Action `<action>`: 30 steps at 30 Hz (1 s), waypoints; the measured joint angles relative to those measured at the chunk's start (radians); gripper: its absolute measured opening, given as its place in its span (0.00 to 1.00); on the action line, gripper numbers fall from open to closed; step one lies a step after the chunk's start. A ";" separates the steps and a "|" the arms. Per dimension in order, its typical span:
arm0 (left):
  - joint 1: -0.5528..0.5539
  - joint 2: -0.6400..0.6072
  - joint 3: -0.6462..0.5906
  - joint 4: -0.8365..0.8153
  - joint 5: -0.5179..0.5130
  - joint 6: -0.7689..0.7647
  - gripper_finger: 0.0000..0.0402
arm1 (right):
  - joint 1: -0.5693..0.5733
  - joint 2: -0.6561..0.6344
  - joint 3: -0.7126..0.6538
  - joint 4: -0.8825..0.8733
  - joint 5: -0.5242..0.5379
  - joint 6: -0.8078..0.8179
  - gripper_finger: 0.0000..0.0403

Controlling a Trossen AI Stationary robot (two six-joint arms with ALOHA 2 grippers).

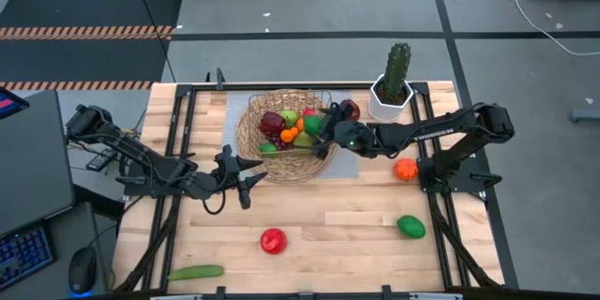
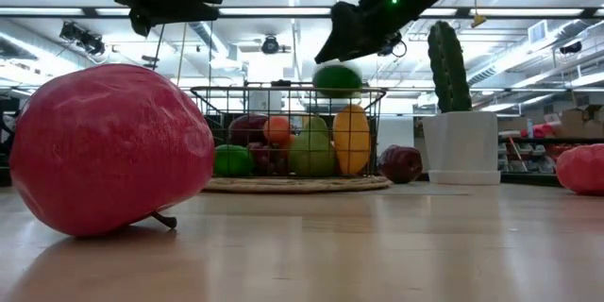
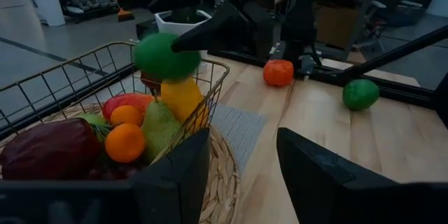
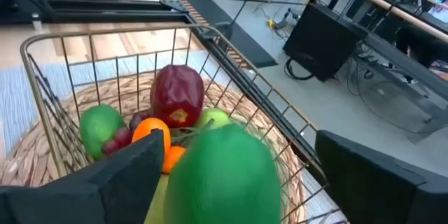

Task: Build produce basket
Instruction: Put the left green lime into the gold wire basket, then put the red apple into the gold wire basket

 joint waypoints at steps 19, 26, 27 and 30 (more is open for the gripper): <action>0.000 0.000 0.000 0.000 0.000 0.016 0.43 | 0.167 -0.041 0.000 -0.022 -0.184 0.235 0.99; 0.001 0.000 0.000 0.032 0.000 0.017 0.43 | 0.368 0.109 0.000 0.154 -0.262 0.333 0.97; 0.001 0.000 0.000 0.041 0.000 0.017 0.43 | 0.393 0.140 -0.001 0.212 -0.258 0.333 0.97; -0.005 0.000 0.000 0.066 0.003 0.016 0.43 | 0.447 0.237 0.000 0.389 -0.231 0.329 0.97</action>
